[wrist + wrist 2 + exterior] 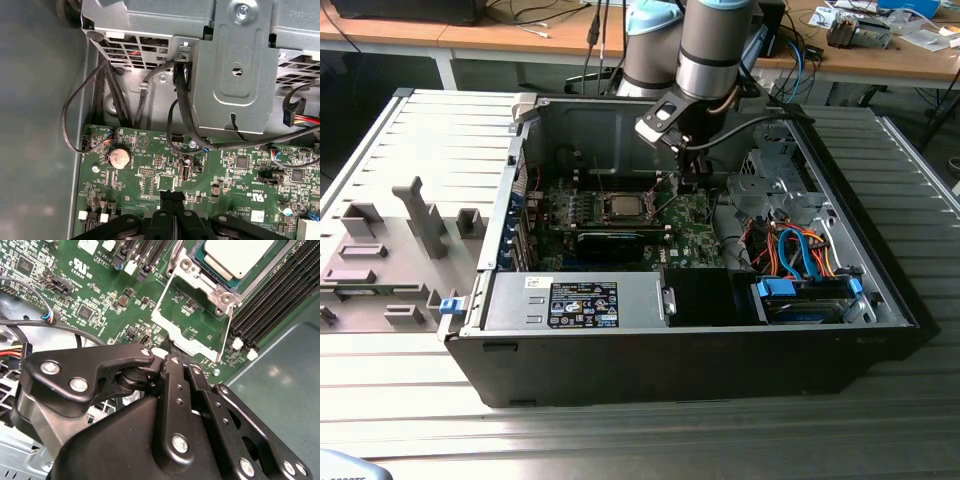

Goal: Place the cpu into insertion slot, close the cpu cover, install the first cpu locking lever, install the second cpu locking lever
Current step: 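Close the cpu cover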

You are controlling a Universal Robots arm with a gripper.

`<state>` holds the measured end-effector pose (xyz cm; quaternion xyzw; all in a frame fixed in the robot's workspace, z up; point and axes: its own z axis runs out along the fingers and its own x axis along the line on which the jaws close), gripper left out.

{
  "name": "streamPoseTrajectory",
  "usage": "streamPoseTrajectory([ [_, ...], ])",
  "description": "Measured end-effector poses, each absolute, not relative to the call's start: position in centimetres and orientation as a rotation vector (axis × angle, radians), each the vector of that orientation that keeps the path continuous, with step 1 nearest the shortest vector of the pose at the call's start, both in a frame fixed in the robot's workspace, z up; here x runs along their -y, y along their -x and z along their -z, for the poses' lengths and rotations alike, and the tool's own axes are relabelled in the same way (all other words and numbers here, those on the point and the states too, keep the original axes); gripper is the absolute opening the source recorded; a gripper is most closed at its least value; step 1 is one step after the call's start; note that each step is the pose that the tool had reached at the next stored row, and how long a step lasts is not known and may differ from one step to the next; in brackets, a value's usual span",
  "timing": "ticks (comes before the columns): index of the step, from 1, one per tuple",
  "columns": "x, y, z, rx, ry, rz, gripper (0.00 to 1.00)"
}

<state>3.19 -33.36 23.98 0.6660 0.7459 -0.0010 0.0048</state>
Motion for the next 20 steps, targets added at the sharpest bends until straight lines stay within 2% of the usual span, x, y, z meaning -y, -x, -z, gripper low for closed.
streamPoseTrajectory([
  [20,33.4,-1.1,-24.1,-2.333,-2.083,-0.003,0.11],
])
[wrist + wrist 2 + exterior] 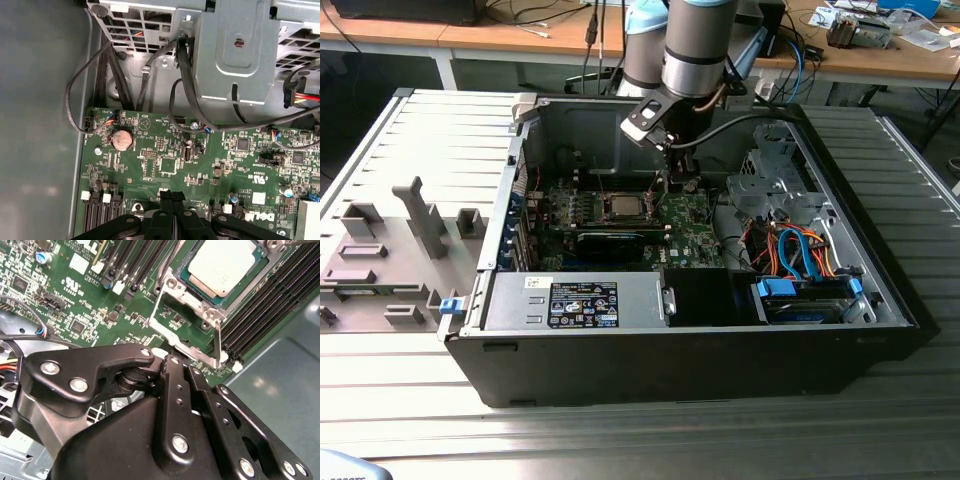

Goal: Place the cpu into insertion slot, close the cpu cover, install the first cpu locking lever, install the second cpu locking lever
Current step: 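Close the cpu cover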

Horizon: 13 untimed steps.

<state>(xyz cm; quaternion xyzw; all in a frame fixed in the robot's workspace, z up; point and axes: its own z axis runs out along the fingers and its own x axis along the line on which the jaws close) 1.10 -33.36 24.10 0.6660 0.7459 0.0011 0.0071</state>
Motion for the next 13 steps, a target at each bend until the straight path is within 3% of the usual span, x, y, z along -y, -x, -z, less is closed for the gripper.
streamPoseTrajectory([
  [13,33.4,0.3,-24.1,-2.333,-2.083,-0.004,0.11],
])
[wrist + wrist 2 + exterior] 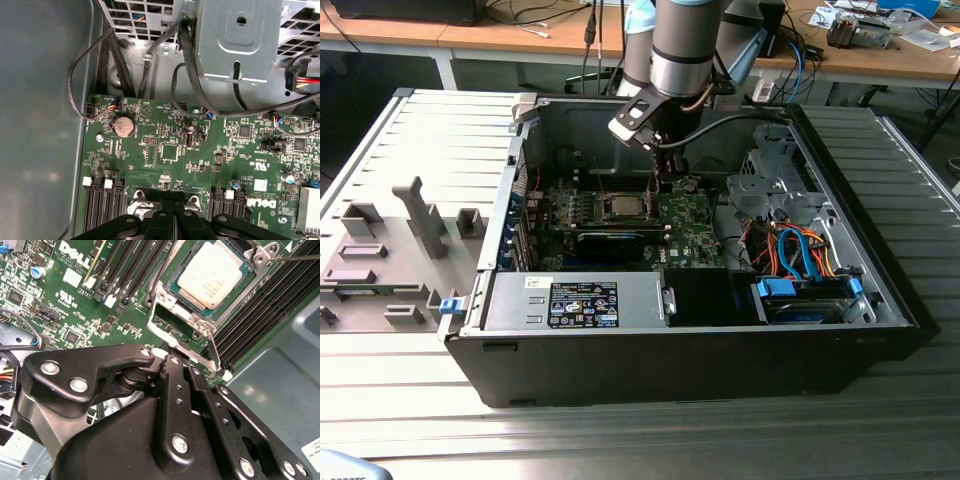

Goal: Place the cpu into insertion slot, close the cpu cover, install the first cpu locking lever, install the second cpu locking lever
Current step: 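Close the cpu cover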

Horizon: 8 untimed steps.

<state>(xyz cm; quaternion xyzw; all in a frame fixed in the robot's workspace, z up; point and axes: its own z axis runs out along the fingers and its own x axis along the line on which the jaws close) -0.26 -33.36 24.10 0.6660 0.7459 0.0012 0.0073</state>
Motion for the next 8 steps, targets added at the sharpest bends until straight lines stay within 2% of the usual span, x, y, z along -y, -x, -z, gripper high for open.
streamPoseTrajectory([
  [8,33.36,1.01,-24.10,-2.332,-2.083,-0.004,0.11],
])
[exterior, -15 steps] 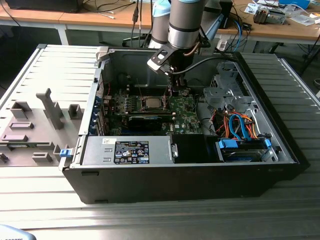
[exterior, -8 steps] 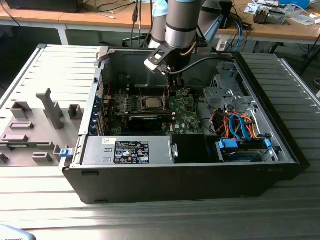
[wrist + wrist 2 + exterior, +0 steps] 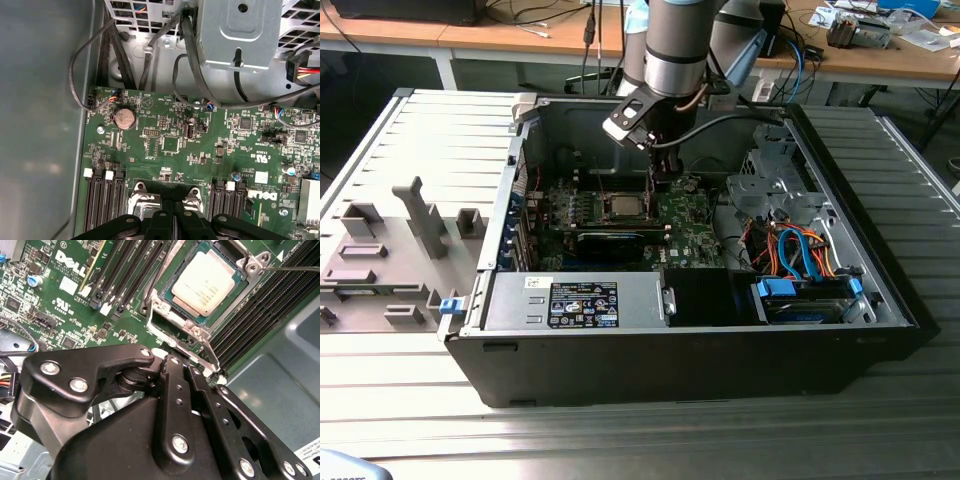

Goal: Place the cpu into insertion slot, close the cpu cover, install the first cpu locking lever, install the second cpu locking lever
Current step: 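Close the cpu cover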

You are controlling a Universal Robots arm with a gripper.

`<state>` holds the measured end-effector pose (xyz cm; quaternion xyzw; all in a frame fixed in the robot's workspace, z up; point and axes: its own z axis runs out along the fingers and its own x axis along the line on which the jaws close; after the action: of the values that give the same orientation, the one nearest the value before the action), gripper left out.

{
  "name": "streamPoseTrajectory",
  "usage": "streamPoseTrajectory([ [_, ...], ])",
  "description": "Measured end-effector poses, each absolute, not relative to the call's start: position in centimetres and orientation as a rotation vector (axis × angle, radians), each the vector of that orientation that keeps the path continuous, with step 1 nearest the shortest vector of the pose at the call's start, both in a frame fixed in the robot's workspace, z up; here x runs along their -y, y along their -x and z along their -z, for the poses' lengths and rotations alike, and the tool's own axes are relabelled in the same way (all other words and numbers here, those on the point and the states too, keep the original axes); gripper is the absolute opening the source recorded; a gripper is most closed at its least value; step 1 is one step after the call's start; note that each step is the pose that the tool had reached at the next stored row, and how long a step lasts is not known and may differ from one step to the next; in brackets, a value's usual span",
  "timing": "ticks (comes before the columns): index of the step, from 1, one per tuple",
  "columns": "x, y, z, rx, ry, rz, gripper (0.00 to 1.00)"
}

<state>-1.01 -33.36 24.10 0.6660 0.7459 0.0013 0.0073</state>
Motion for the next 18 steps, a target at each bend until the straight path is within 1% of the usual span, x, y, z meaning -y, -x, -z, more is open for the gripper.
streamPoseTrajectory([
  [18,33.4,2.5,-24.1,-2.332,-2.082,-0.004,0.11],
])
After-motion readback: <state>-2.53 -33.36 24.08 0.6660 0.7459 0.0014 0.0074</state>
